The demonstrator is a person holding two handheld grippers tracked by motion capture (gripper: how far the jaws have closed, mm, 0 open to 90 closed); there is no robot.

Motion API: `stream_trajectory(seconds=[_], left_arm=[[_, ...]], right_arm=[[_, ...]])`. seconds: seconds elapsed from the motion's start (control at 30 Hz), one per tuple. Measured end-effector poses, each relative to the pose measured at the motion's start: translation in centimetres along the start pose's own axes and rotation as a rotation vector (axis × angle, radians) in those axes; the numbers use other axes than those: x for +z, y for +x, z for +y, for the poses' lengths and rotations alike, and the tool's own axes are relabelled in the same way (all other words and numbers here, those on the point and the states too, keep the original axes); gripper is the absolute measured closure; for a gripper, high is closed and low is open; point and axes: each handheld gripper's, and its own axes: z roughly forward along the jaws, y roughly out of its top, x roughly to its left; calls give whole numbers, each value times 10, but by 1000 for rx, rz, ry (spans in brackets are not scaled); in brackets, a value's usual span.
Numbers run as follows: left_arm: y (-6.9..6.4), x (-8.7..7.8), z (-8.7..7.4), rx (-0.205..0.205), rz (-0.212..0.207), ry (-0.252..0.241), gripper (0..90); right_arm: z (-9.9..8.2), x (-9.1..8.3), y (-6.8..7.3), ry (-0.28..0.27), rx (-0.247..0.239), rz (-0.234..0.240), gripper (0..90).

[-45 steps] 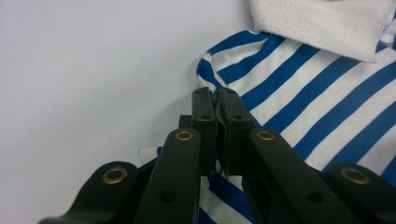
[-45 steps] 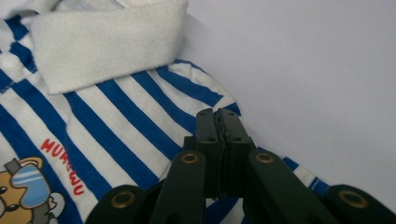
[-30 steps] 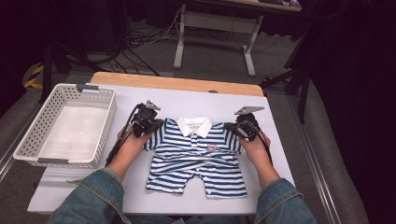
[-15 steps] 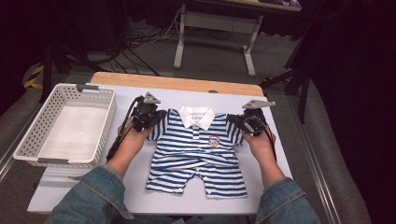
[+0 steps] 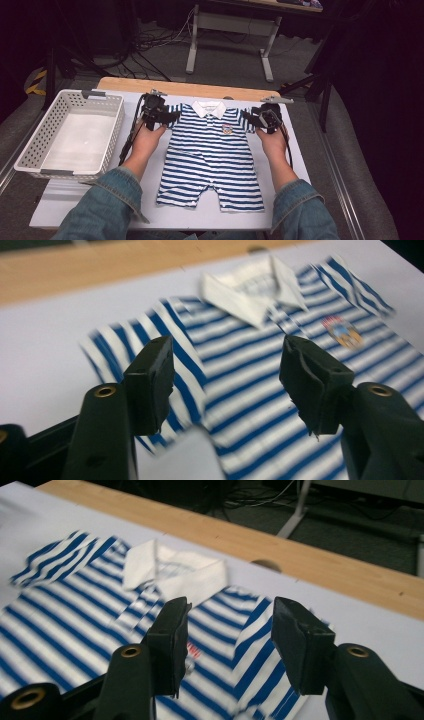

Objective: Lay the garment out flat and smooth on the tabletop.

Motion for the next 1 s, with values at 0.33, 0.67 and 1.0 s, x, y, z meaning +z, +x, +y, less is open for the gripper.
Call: stream_trajectory(seconds=[0.33, 0.67, 1.0], left_arm=[[-10, -19, -22, 94, -51, 22, 380], [-24, -39, -30, 218, -94, 28, 386], [-32, -56, -45, 281, -199, 80, 406]], right_arm=[[-23, -23, 5, 25, -14, 84, 478], [-35, -43, 17, 16, -94, 154, 461], [-55, -65, 41, 78, -254, 282, 501]])
